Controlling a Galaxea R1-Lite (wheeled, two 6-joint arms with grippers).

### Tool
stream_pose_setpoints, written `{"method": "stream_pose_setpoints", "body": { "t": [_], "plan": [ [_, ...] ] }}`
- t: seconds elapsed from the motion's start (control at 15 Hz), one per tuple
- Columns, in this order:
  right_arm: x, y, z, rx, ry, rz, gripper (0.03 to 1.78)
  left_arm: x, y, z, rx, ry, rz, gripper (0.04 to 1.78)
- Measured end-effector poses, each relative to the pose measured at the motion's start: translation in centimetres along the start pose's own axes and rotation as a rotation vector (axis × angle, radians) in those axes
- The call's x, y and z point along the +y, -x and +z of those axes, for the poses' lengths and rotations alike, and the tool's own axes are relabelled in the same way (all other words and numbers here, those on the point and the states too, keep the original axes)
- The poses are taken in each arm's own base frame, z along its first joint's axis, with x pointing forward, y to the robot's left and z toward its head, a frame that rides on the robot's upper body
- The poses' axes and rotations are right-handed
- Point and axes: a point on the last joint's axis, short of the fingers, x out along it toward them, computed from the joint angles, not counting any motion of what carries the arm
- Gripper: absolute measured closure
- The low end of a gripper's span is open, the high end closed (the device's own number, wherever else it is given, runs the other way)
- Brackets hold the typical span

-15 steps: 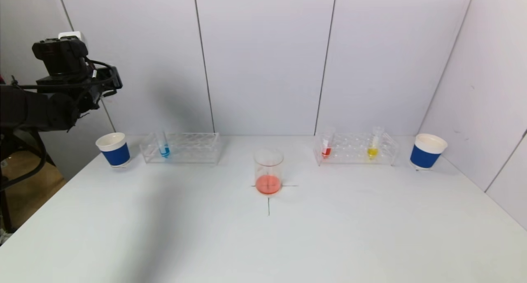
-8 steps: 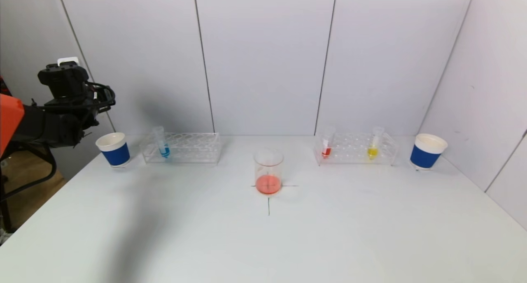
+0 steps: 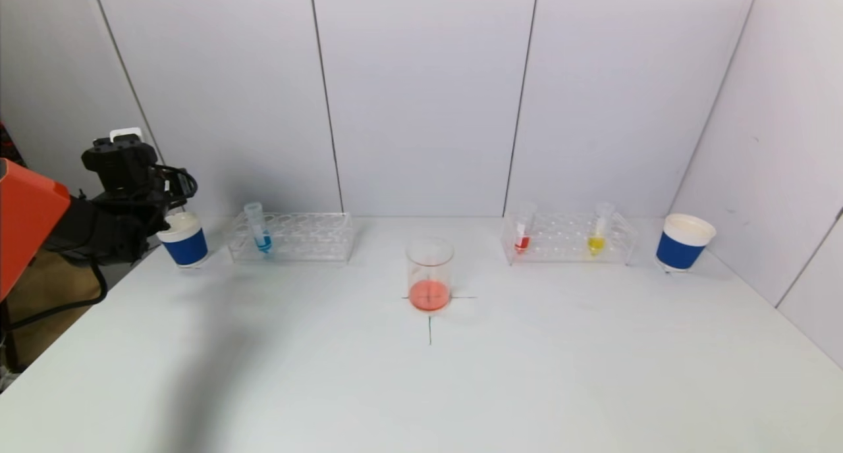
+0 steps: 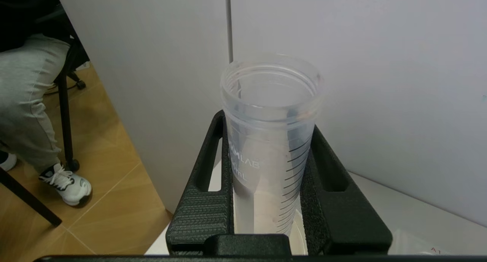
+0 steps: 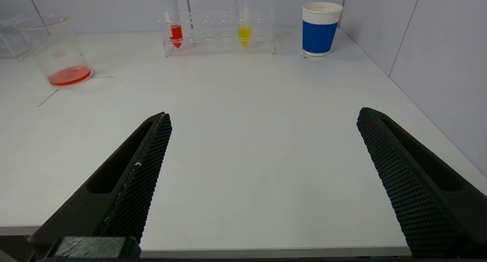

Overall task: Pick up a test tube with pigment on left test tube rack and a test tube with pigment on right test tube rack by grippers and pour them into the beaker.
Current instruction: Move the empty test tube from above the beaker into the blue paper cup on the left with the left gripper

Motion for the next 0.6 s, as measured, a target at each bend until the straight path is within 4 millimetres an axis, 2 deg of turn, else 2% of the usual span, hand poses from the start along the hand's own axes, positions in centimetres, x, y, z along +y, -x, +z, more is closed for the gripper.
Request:
{"method": "stream_pose_setpoints", "body": {
  "t": [0.6],
  "plan": [
    [0.0,0.0,0.0,0.0,0.0,0.0,0.04,0.3,0.5,-2.8,0.029,-0.01,0.0,1.32]
  ]
}}
